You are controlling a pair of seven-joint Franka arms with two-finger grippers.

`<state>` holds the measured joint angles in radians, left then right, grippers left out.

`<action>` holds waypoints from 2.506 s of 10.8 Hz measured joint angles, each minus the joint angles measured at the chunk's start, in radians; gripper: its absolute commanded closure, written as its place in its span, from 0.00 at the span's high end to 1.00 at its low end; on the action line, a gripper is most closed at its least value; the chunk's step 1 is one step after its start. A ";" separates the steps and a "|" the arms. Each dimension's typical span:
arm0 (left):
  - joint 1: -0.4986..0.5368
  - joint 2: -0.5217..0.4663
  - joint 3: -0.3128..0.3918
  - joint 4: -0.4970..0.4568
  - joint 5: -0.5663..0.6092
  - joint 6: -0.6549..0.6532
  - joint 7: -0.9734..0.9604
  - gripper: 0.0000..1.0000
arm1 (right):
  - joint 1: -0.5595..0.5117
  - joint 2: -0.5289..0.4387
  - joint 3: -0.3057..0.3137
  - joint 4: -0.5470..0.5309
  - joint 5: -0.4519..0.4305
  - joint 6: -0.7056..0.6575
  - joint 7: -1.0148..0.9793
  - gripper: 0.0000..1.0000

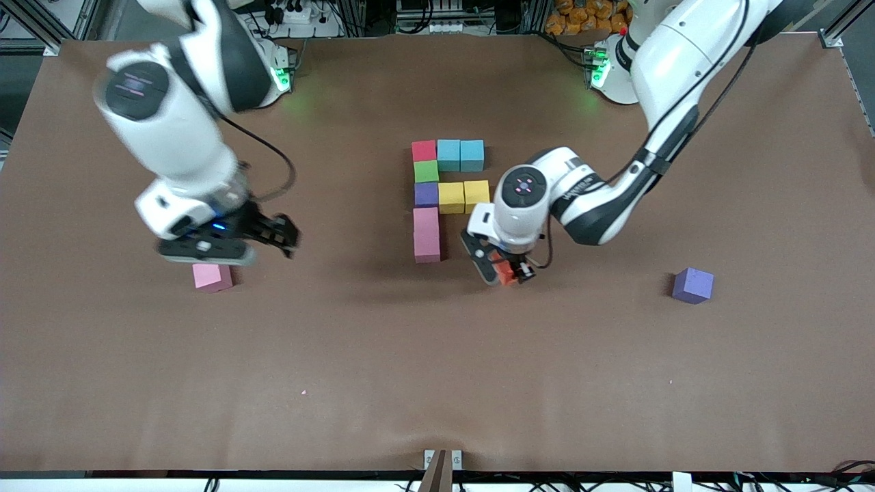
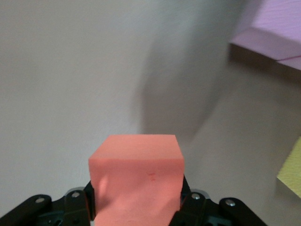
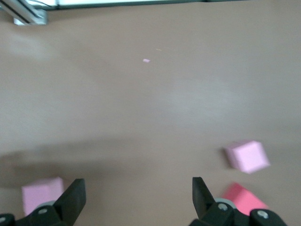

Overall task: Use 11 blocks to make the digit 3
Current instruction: 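Carry orange-red to the pattern with the left gripper while the right gripper withdraws, then lower the orange-red block under the pink blocks with the left gripper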

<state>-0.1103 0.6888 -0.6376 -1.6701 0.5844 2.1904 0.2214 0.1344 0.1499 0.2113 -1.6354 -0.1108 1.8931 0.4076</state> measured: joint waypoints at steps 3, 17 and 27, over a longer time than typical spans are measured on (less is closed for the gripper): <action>-0.065 0.009 0.001 0.015 0.000 0.002 0.067 0.38 | -0.108 -0.098 -0.023 0.017 0.024 -0.172 -0.196 1.00; -0.188 0.101 0.036 0.027 0.054 0.088 0.145 0.38 | -0.119 -0.119 -0.267 0.107 0.095 -0.294 -0.356 1.00; -0.205 0.134 0.037 0.050 0.059 0.107 0.150 0.41 | -0.122 -0.099 -0.272 0.151 0.094 -0.344 -0.576 1.00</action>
<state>-0.3151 0.8228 -0.6009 -1.6203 0.6430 2.2971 0.3711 0.0128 0.0513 -0.0602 -1.4841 -0.0163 1.5489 -0.1686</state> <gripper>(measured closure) 0.379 0.000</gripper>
